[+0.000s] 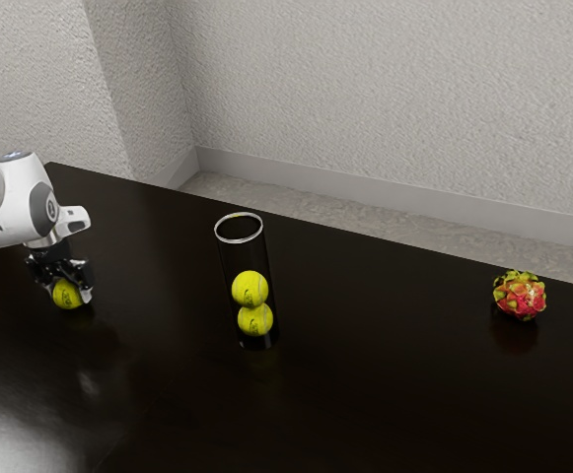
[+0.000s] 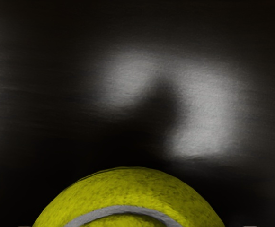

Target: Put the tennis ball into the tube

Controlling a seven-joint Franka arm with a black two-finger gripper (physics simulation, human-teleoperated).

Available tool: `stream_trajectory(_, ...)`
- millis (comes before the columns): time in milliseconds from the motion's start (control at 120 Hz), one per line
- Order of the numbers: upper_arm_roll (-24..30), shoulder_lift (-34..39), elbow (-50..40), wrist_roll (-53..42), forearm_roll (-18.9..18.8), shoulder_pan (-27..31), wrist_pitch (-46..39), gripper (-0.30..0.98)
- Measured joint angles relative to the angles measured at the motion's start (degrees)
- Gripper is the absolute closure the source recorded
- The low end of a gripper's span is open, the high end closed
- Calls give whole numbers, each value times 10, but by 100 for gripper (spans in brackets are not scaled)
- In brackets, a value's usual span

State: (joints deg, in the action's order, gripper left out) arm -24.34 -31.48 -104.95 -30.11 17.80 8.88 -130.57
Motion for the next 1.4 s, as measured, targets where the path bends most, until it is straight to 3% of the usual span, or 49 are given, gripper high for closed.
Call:
stream_trajectory(192,0,0,-1,-6,2,0,0,24)
stream_trajectory(500,-2,24,0,-12,-1,-11,5,28)
stream_trajectory(708,-4,149,24,-2,-41,-94,61,36)
stream_trajectory(925,-4,167,115,28,-53,-211,151,39)
stream_trajectory(1400,7,183,151,114,-71,-339,210,41)
